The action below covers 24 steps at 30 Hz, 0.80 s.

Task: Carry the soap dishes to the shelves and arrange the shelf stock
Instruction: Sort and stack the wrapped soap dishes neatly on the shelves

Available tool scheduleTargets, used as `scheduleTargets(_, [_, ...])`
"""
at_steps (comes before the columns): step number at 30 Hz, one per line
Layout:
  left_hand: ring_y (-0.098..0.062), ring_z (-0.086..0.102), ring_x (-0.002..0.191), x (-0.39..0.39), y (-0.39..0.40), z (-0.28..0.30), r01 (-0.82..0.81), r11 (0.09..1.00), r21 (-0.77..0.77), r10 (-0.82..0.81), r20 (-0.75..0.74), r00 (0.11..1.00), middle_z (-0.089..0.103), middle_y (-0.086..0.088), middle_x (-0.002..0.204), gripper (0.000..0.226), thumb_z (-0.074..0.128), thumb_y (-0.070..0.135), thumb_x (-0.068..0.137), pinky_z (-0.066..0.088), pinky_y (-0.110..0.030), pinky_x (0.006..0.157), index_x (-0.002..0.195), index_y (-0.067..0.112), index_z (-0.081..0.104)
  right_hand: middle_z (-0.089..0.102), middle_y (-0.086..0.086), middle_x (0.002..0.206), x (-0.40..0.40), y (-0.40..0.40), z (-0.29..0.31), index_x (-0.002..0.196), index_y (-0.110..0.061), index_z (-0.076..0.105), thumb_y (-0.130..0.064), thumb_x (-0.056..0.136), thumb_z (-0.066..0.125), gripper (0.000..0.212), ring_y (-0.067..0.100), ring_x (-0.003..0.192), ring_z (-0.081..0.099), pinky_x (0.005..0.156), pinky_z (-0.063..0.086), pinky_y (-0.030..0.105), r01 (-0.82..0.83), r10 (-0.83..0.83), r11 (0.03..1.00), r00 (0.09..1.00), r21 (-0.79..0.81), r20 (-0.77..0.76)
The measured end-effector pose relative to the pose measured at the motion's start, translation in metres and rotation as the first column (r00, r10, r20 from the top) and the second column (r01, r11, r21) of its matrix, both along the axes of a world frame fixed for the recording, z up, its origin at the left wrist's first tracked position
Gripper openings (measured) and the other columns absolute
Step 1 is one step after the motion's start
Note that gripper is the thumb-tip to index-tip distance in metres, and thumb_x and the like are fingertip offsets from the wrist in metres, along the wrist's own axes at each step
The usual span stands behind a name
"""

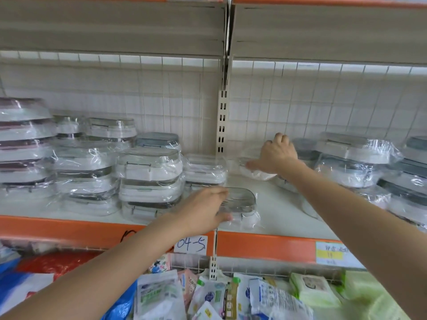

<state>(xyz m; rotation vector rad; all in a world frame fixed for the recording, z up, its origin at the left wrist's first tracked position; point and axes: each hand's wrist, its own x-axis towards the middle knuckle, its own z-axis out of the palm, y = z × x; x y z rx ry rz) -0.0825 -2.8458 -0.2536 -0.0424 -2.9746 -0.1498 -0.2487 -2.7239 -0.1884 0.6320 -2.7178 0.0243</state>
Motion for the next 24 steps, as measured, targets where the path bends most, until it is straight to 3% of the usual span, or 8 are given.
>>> scheduleTargets(5, [-0.010,0.025,0.143,0.012,-0.002,0.006,0.048,0.998,0.040,-0.048,-0.003,0.999,0.026,0.005,0.157,0.065,0.055,0.044,0.093,0.017,-0.037,0.120,0.148,0.017,0.033,0.031,0.018,0.136,0.001,-0.021,-0.026,0.132,-0.002,0.045,-0.071,0.083,0.045,0.085,0.032,0.127,0.030,0.103,0.032,0.036,-0.010,0.007,1.000,0.990,0.018,0.139])
scheduleTargets(8, [-0.007,0.021,0.144,0.017,-0.005,0.001,0.046,0.999,0.029,-0.046,-0.001,0.999,0.021,0.008,0.158,0.065,0.052,0.044,0.095,0.010,-0.029,0.120,0.150,0.019,0.028,0.023,0.019,0.148,-0.008,-0.022,-0.040,0.128,-0.004,0.052,-0.071,0.085,0.043,0.080,0.034,0.137,0.020,0.107,0.030,0.043,0.001,-0.003,1.000,0.960,0.009,0.281])
scheduleTargets(11, [-0.005,0.017,0.144,0.016,-0.006,-0.004,0.037,0.999,0.029,-0.036,-0.005,0.999,0.016,0.010,0.158,0.065,0.048,0.046,0.095,0.002,-0.023,0.115,0.151,0.022,0.024,0.031,0.021,0.147,-0.017,-0.018,-0.045,0.119,-0.002,0.058,-0.070,0.086,0.039,0.078,0.036,0.137,0.022,0.110,0.026,0.047,-0.044,0.006,0.993,0.943,0.107,0.332])
scheduleTargets(13, [-0.005,0.018,0.144,0.015,-0.006,-0.003,0.032,0.999,0.035,-0.032,-0.007,0.999,0.017,0.010,0.158,0.065,0.050,0.046,0.095,0.005,-0.025,0.117,0.151,0.022,0.024,0.033,0.020,0.145,-0.018,-0.018,-0.039,0.116,-0.003,0.060,-0.064,0.088,0.045,0.069,0.036,0.136,0.024,0.110,0.027,0.045,-0.092,0.058,0.991,0.948,0.093,0.313])
scheduleTargets(15, [-0.005,0.020,0.143,0.014,-0.006,0.000,0.033,0.999,0.040,-0.033,-0.007,0.999,0.020,0.010,0.158,0.066,0.052,0.045,0.094,0.007,-0.025,0.117,0.150,0.021,0.027,0.031,0.018,0.146,-0.017,-0.023,-0.031,0.124,-0.005,0.056,-0.052,0.089,0.054,0.060,0.034,0.135,0.025,0.109,0.027,0.043,-0.228,0.224,0.974,0.933,-0.019,0.281])
scheduleTargets(17, [-0.005,0.022,0.143,0.014,-0.007,0.003,0.039,0.998,0.042,-0.038,-0.008,0.999,0.022,0.010,0.157,0.065,0.054,0.045,0.093,0.010,-0.024,0.116,0.149,0.021,0.029,0.025,0.014,0.151,-0.011,-0.035,-0.023,0.143,-0.008,0.037,-0.045,0.086,0.063,0.073,0.031,0.139,0.022,0.112,0.024,0.043,-0.394,0.434,0.900,0.855,-0.189,0.285])
scheduleTargets(19, [-0.006,0.023,0.143,0.014,-0.008,0.004,0.039,0.998,0.045,-0.039,-0.004,0.999,0.023,0.010,0.157,0.066,0.054,0.045,0.093,0.012,-0.025,0.118,0.149,0.022,0.030,0.020,0.009,0.155,-0.006,-0.050,-0.018,0.149,-0.011,0.023,-0.048,0.081,0.068,0.089,0.028,0.141,0.022,0.114,0.023,0.041,-0.465,0.531,0.845,0.789,-0.266,0.308])
scheduleTargets(24, [-0.006,0.019,0.144,0.013,-0.011,-0.001,0.032,0.997,0.072,-0.033,0.008,0.999,0.018,0.011,0.158,0.065,0.052,0.045,0.094,0.017,-0.035,0.120,0.150,0.021,0.027,0.034,0.010,0.149,-0.012,-0.076,-0.020,0.148,-0.008,0.026,-0.054,0.075,0.071,0.096,0.026,0.132,0.039,0.106,0.033,0.034,-0.480,0.537,0.844,0.747,-0.241,0.392])
